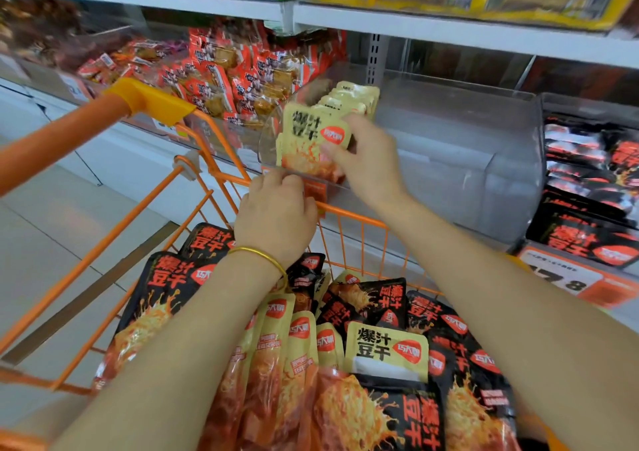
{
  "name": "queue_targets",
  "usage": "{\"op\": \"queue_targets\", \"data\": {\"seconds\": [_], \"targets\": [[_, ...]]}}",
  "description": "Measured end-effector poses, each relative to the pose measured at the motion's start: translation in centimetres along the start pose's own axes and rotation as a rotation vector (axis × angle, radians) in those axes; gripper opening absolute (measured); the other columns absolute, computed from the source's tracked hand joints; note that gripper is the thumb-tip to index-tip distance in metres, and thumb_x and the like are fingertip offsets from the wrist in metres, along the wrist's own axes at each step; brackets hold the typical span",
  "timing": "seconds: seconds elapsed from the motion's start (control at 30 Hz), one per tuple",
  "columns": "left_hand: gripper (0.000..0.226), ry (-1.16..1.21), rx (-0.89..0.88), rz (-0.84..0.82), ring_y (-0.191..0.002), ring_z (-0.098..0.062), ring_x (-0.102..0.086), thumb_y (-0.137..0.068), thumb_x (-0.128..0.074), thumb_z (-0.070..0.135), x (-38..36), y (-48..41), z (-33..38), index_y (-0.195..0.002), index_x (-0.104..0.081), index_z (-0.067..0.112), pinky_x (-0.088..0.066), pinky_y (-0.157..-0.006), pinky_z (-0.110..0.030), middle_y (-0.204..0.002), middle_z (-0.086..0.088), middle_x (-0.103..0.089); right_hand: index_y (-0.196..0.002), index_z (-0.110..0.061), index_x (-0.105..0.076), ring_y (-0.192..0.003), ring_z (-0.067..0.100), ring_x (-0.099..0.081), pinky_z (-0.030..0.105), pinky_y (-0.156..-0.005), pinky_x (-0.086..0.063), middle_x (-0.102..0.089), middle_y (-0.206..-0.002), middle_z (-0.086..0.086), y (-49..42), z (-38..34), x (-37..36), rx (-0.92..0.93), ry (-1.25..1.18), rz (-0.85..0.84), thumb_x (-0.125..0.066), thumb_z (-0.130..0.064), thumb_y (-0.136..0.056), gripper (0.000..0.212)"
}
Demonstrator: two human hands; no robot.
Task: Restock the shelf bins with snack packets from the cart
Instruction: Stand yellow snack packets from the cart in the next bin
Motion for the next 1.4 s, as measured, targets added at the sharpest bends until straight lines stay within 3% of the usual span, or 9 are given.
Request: {"op": "queue_targets", "data": {"seconds": [0.1,0.33,0.43,0.6,0.7,0.8,0.97,1.1,1.4], "targets": [[0.035,0.023,0.011,-0.003,-0.121,-0.032,-0.036,-0.095,-0.041,0.027,0.1,0.0,-0.1,-0.120,-0.055,0.007,-0.038,-0.098,-0.042,-0.132,-0.011,-0.046,-0.098,-0.004,-0.055,-0.087,0.028,-0.059,0.038,-0.072,-0.046,-0.063,-0.096,0.011,0.2,0.5,-1.6,-0.016,0.203,-0.154,-0.059,-0.023,-0.091,0.020],[0.035,-0.004,0.030,-0.001,-0.116,-0.031,-0.041,-0.094,-0.040,0.029,0.0,0.0,0.0,-0.118,-0.056,0.010,-0.036,-0.098,-0.043,-0.124,-0.010,-0.050,-0.099,0.001,-0.059,-0.089,0.027,-0.054,0.035,-0.070,-0.039,-0.062,-0.099,0.014,-1.2,0.5,-1.6,-0.084,0.409,-0.318,-0.048,-0.033,-0.097,0.035],[0.032,0.044,0.032,-0.006,-0.111,-0.031,-0.042,-0.093,-0.042,0.027,0.1,-0.1,-0.1,-0.114,-0.057,0.008,-0.037,-0.096,-0.043,-0.117,-0.012,-0.052,-0.089,0.000,-0.062,-0.080,0.025,-0.050,0.033,-0.064,-0.035,-0.058,-0.086,0.012,-1.4,0.4,-2.9,-0.095,0.447,-0.371,-0.051,-0.032,-0.095,0.034],[0.034,0.032,0.031,-0.011,-0.111,-0.030,-0.042,-0.094,-0.040,0.028,0.1,-0.1,-0.2,-0.116,-0.058,0.010,-0.038,-0.096,-0.043,-0.117,-0.010,-0.053,-0.059,-0.012,-0.041,-0.059,0.019,-0.039,0.028,-0.047,-0.022,-0.039,-0.058,0.000,-1.4,0.5,-3.1,-0.204,0.426,-0.350,-0.056,-0.040,-0.091,0.046],[0.035,0.018,0.033,-0.009,-0.114,-0.031,-0.041,-0.094,-0.039,0.029,-0.1,-0.1,-0.2,-0.117,-0.057,0.010,-0.038,-0.097,-0.043,-0.120,-0.010,-0.052,-0.083,-0.015,-0.063,-0.070,0.017,-0.053,0.028,-0.057,-0.038,-0.059,-0.076,-0.001,-0.6,1.5,-2.2,-0.279,0.313,-0.228,-0.061,-0.051,-0.084,0.035],[0.035,0.013,0.030,-0.003,-0.114,-0.030,-0.041,-0.094,-0.039,0.030,-0.1,-0.1,-0.1,-0.118,-0.057,0.010,-0.038,-0.097,-0.042,-0.120,-0.010,-0.052,-0.112,-0.011,-0.065,-0.097,0.025,-0.061,0.035,-0.079,-0.051,-0.067,-0.105,0.008,-0.7,1.3,-2.6,-0.303,0.269,-0.322,-0.059,-0.043,-0.089,0.040],[0.034,0.020,0.028,-0.010,-0.112,-0.030,-0.041,-0.094,-0.040,0.029,0.0,-0.1,0.0,-0.117,-0.057,0.009,-0.037,-0.098,-0.043,-0.117,-0.010,-0.052,-0.110,-0.004,-0.060,-0.095,0.031,-0.064,0.047,-0.088,-0.053,-0.066,-0.107,0.017,-1.6,0.8,-3.2,-0.508,0.012,-0.439,-0.063,-0.021,-0.089,0.028],[0.034,0.016,0.022,-0.007,-0.113,-0.030,-0.041,-0.094,-0.039,0.028,0.0,-0.1,0.0,-0.116,-0.057,0.009,-0.037,-0.098,-0.043,-0.118,-0.010,-0.052,-0.129,-0.009,-0.051,-0.094,0.025,-0.061,0.040,-0.082,-0.053,-0.063,-0.119,0.013,-1.7,1.4,-3.2,-0.628,-0.168,-0.509,-0.055,-0.058,-0.084,0.066],[0.033,0.010,0.016,0.013,-0.110,-0.030,-0.042,-0.093,-0.039,0.027,-0.2,-0.1,-0.1,-0.113,-0.058,0.009,-0.037,-0.097,-0.042,-0.116,-0.010,-0.053,-0.141,-0.005,-0.039,-0.105,0.020,-0.046,0.035,-0.093,-0.042,-0.045,-0.142,0.016,-2.4,2.2,-3.8,-0.540,0.022,-0.546,-0.032,-0.047,-0.099,0.060]]}}
Point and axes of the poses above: each hand's wrist, its own y-axis away from the middle knuckle, its own x-axis out of the back of the hand, z = x × y, the point moved 3 cm from there along -y, towards the middle knuckle
